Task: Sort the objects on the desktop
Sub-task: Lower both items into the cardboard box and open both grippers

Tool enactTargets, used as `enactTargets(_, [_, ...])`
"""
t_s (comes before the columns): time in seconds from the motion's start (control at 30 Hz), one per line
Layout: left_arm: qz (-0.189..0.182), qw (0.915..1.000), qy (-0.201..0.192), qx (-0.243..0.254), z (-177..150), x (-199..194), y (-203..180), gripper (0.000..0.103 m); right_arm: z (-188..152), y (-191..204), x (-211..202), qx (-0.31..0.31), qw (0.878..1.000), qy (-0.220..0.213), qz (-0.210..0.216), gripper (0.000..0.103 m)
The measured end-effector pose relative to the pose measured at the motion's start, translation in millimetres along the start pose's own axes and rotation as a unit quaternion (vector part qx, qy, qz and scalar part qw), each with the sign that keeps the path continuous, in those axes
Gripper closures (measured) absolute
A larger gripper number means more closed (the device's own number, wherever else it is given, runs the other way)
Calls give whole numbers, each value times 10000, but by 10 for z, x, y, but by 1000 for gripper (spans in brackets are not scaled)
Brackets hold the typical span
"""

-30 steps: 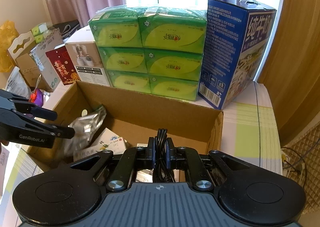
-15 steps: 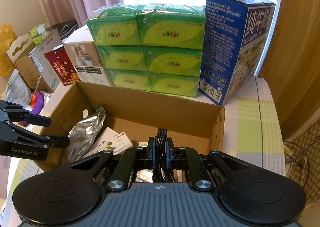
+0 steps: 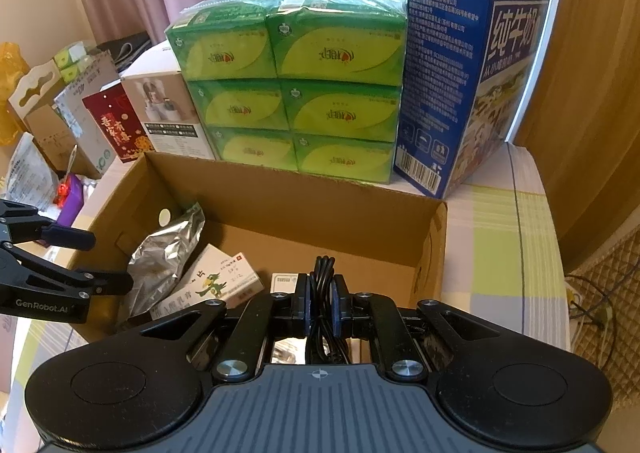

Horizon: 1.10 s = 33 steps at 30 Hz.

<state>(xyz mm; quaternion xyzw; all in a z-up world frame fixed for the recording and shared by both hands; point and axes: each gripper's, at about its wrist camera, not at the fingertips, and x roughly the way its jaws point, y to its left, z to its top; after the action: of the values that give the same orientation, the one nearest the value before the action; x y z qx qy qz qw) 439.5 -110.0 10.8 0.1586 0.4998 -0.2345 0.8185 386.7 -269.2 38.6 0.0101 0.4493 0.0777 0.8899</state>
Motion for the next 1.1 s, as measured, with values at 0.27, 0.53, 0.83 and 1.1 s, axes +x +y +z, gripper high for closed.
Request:
enactTargets(0.27, [24,10000,32,-32,-24,61,17,39,-23,-33,61,88,10000,23,8,96])
enactTargets(0.53, [35,10000,36,-62,-50,97,26,32,-16,-152,114,393,9992,-25,4,82])
enactTargets(0.83, [81,9999,37,-48,-28,93,-7,27,-32,-280,36,470,9988,-148,-18,60])
enactTargets(1.1, [118,9999,-49,-22,-19,10,-55,17,-75,-246,8,454,9989,-41,72,59])
